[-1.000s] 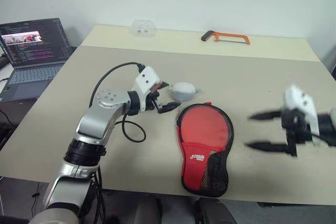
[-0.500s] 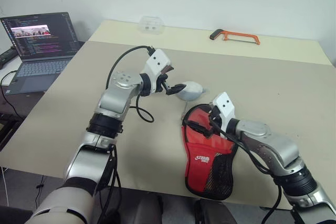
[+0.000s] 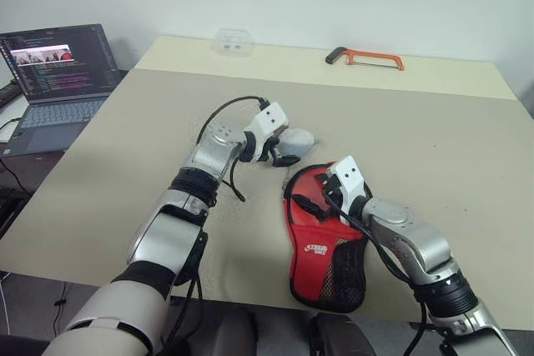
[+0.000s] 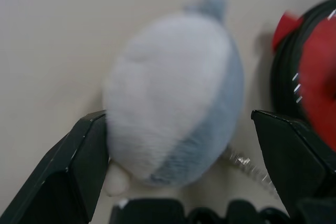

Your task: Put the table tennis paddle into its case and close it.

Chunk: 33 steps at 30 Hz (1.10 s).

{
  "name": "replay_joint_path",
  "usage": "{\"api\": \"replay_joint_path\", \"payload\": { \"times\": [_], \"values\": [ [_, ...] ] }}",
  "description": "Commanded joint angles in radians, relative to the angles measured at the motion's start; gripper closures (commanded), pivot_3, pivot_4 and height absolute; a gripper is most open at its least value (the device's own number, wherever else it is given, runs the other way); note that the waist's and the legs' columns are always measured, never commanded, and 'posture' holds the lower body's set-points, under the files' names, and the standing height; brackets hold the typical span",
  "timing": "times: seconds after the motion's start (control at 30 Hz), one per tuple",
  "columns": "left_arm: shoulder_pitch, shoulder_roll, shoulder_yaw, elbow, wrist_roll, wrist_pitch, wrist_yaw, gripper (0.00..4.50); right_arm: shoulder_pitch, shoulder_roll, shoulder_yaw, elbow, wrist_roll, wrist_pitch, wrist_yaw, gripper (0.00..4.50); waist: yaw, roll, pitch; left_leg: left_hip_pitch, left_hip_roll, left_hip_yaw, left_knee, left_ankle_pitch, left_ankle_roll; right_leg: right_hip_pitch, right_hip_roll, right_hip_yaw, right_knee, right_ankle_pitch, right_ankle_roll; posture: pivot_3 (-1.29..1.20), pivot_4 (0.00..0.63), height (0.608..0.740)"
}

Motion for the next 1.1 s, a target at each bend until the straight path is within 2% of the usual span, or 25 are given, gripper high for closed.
{"api": "replay_joint_path", "payload": {
  "times": [0.03, 0.4, 0.5, 0.73, 0.83, 0.9, 1.1],
  "values": [
    [-0.065, -0.04, 0.003, 0.065, 0.031, -0.057, 0.031, 0.0, 0.004, 0.013, -0.012, 0.012, -0.016, 0.016, 0.006, 0.03, 0.0, 0.0, 0.0, 0.0, 0.0, 0.0, 0.001, 0.0, 0.0, 0.0, 0.0, 0.0, 0.0, 0.0, 0.0, 0.0, 0.15, 0.74],
    [-0.118, -0.139, 0.035, 0.219, 0.075, -0.08, 0.181, 0.0, 0.022, -0.014, -0.03, -0.01, -0.074, 0.009, 0.018, 0.03, 0.002, -0.001, 0.0, 0.0, -0.001, 0.0, 0.002, 0.0, 0.0, 0.001, 0.0, 0.0, 0.001, 0.0, 0.0, 0.0, 0.15, 0.74],
    [-0.124, -0.146, 0.038, 0.231, 0.085, -0.076, 0.202, 0.6, 0.028, -0.043, -0.035, -0.031, -0.093, 0.013, 0.033, 0.0, 0.004, -0.001, 0.0, -0.001, -0.001, 0.0, 0.002, 0.0, 0.0, 0.001, 0.0, -0.001, 0.001, 0.0, 0.0, 0.0, 0.15, 0.74],
    [-0.126, -0.146, 0.044, 0.24, 0.099, -0.074, 0.217, 3.01, 0.041, -0.081, -0.053, -0.054, -0.122, 0.029, 0.034, 0.0, 0.005, 0.0, -0.001, -0.001, -0.001, 0.0, 0.002, 0.0, 0.0, 0.001, 0.0, -0.001, 0.001, 0.0, 0.0, 0.0, 0.15, 0.74],
    [-0.13, -0.147, 0.036, 0.25, 0.116, -0.071, 0.249, 3.71, 0.04, -0.077, -0.065, -0.058, -0.121, 0.084, 0.015, 0.0, 0.005, 0.0, -0.001, -0.001, -0.001, 0.0, 0.004, 0.0, 0.0, 0.001, 0.0, -0.001, 0.002, 0.0, 0.0, 0.0, 0.15, 0.74],
    [-0.136, -0.148, 0.037, 0.258, 0.122, -0.071, 0.271, 3.87, 0.053, -0.085, -0.061, -0.08, -0.108, 0.111, 0.03, 0.0, 0.005, 0.0, -0.001, 0.0, -0.001, 0.0, 0.005, 0.0, 0.0, 0.002, 0.0, -0.001, 0.002, 0.0, 0.0, 0.0, 0.15, 0.74],
    [-0.177, -0.173, 0.067, 0.278, 0.108, -0.067, 0.299, 3.89, 0.078, -0.095, -0.032, -0.083, -0.113, 0.168, 0.054, 0.0, 0.004, -0.001, -0.002, 0.0, -0.001, 0.0, 0.007, 0.0, 0.0, 0.004, 0.0, -0.002, 0.003, 0.0, 0.0, 0.0, 0.15, 0.74]
  ]
}}
